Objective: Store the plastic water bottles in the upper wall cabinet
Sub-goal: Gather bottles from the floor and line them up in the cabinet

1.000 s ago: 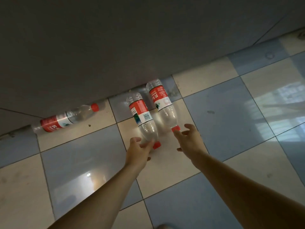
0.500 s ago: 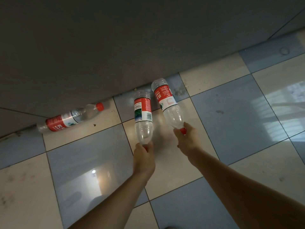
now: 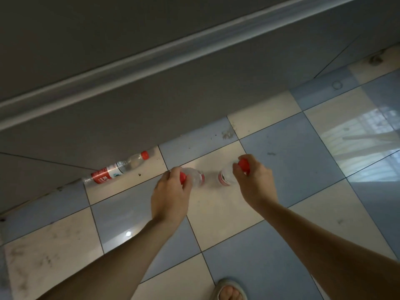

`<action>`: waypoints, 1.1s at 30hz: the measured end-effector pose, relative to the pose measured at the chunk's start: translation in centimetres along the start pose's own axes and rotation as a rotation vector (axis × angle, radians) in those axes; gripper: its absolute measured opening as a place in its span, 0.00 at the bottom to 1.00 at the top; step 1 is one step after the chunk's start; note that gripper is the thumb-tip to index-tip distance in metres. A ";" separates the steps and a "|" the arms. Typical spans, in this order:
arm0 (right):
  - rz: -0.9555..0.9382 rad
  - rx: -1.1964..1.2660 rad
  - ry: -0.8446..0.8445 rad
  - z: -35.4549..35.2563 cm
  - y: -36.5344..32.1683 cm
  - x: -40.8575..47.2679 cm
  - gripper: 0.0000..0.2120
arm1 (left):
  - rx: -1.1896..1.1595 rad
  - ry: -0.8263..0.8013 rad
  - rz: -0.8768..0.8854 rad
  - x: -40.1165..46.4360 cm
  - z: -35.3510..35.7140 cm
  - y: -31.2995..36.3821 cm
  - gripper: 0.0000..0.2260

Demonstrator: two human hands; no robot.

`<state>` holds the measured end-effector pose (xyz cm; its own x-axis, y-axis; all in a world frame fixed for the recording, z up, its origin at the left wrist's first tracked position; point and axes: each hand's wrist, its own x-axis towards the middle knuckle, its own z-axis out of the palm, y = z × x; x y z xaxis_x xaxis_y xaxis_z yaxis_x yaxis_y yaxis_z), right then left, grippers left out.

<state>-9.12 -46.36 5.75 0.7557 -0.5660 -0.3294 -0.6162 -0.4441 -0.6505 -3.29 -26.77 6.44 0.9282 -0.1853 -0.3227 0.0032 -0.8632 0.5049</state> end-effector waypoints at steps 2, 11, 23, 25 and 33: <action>0.001 -0.058 -0.048 -0.2 0.5 -0.6 0.09 | 0.078 -0.042 0.089 0.3 -0.3 0.1 0.11; 0.018 -0.051 -0.078 1.2 0.7 -2.7 0.16 | -0.017 -0.151 0.187 -1.6 0.4 -1.5 0.13; -0.187 -0.324 0.051 3.0 -4.1 -8.0 0.38 | 0.112 -0.384 0.260 0.3 -2.0 -6.9 0.32; -0.316 -0.295 -0.083 5.0 -5.0 -8.9 0.32 | 0.226 -0.370 0.253 1.3 -2.4 -9.0 0.32; -0.258 -0.091 -0.045 11.3 -3.2 -8.5 0.18 | 0.516 -0.303 0.170 6.8 -2.2 -18.2 0.39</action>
<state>-11.05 -32.33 2.92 0.8982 -0.3955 -0.1919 -0.4176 -0.6313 -0.6535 3.75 -11.25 -3.21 0.7528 -0.3999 -0.5228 -0.3860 -0.9116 0.1415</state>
